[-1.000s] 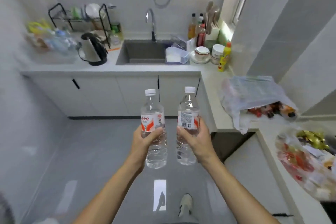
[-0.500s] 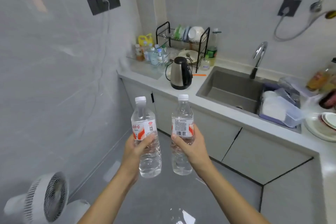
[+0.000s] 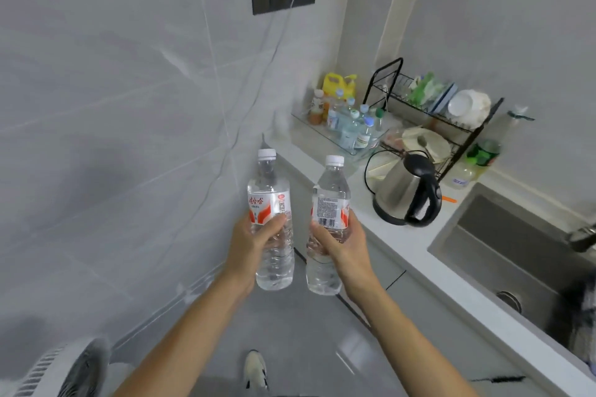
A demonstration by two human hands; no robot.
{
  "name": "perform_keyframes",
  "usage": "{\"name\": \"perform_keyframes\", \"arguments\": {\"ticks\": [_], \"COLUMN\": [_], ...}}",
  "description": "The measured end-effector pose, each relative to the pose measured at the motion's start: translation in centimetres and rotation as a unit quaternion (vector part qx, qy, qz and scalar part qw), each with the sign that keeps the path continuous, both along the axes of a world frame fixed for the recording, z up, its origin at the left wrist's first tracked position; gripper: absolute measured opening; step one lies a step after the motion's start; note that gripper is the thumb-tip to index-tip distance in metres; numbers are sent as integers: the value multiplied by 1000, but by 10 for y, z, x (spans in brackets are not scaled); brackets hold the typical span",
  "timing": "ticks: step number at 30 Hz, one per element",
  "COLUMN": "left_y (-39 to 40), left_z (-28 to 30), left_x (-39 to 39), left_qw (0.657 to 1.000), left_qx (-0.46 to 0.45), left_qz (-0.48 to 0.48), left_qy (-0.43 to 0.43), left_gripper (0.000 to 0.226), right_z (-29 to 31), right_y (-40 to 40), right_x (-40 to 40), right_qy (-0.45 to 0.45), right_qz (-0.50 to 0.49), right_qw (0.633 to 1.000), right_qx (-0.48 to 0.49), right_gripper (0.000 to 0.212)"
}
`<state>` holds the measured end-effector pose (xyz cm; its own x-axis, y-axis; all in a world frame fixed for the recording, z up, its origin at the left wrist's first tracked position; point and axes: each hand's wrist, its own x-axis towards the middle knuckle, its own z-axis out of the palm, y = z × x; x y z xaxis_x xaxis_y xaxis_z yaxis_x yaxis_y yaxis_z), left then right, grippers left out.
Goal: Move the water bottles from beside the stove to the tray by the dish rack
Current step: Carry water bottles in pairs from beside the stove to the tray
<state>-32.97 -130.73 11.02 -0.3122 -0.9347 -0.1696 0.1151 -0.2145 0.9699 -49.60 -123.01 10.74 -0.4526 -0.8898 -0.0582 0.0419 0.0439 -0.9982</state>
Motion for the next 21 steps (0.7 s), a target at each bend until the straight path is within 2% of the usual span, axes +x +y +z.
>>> {"name": "perform_keyframes", "arguments": {"ticks": [3, 6, 17, 21], "left_y": [-69, -129, -300, -358], "left_z": [7, 11, -8, -11], "left_x": [-17, -37, -158, -209], "left_qw": [1000, 999, 995, 994], "left_qx": [10, 8, 19, 40], "left_qz": [-23, -54, -99, -103], "left_qy": [11, 1, -8, -4], "left_gripper": [35, 38, 51, 79], "right_z": [7, 10, -5, -7], "right_y": [-61, -113, -271, -327], "right_x": [-15, -35, -143, -194], "right_qy": [-5, -14, -55, -91], "right_qz": [-24, -39, -75, -48], "right_qw": [1000, 999, 996, 995], "right_qx": [10, 13, -1, 3], "right_gripper": [43, 36, 46, 48]}}
